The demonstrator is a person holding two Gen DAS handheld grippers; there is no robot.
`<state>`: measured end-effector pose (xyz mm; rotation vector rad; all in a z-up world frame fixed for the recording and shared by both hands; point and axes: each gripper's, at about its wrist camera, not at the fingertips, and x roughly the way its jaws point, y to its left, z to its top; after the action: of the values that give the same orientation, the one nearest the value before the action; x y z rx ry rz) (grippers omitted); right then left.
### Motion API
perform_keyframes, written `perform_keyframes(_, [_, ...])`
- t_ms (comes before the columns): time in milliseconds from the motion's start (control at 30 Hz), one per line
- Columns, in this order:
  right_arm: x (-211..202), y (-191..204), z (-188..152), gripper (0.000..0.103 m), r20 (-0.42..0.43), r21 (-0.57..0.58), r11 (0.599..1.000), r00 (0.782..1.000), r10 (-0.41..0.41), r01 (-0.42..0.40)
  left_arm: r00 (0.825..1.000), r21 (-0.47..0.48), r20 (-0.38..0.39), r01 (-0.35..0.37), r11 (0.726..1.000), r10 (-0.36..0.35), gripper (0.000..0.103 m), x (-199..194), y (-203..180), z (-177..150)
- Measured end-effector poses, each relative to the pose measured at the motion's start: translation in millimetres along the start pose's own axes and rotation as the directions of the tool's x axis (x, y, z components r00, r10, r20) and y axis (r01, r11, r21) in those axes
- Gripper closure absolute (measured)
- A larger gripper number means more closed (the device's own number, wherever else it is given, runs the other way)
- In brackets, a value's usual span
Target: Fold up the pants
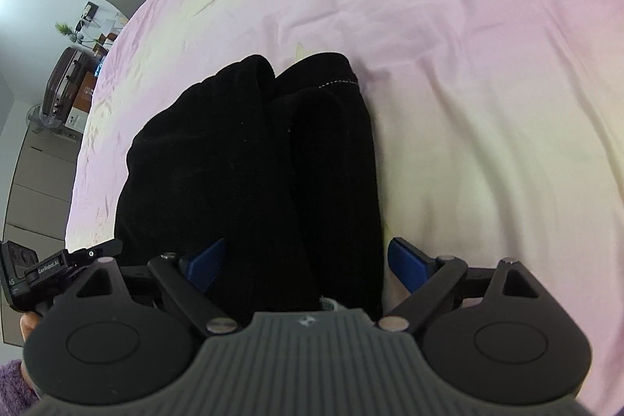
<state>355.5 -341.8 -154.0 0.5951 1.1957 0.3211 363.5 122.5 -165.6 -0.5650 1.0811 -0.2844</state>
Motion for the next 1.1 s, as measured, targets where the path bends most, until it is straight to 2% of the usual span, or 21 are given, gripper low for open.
perform_keyframes(267, [31, -11, 12, 0.017, -0.035, 0.02, 0.997, 0.997, 0.071, -0.07, 0.993, -0.083, -0.029, 0.111, 0.99, -0.114, 0.017, 33, 15, -2])
perform_keyframes(367, [33, -7, 12, 0.024, -0.027, 0.006, 0.998, 0.998, 0.06, -0.06, 0.996, -0.061, -0.02, 0.086, 0.994, -0.088, 0.022, 36, 7, -3])
perform_keyframes(567, [17, 15, 9, 0.041, -0.004, -0.052, 0.999, 1.0, 0.014, -0.014, 0.999, 0.0, -0.01, 0.03, 1.0, -0.03, 0.04, 20, -13, -3])
perform_keyframes(700, [1, 29, 7, 0.05, 0.028, -0.066, 0.998, 1.0, -0.002, 0.003, 1.0, 0.036, 0.012, 0.016, 0.999, -0.017, 0.047, 2, -30, -4])
perform_keyframes(800, [-17, 44, 4, 0.053, 0.04, -0.083, 0.997, 0.999, 0.001, 0.003, 1.0, 0.085, 0.02, 0.006, 0.996, -0.008, 0.048, -17, -46, -3])
perform_keyframes(1100, [-72, 110, -22, 0.053, 0.079, -0.132, 0.99, 0.995, 0.063, -0.052, 0.996, 0.191, 0.09, -0.024, 0.981, 0.007, 0.049, -115, -75, 0])
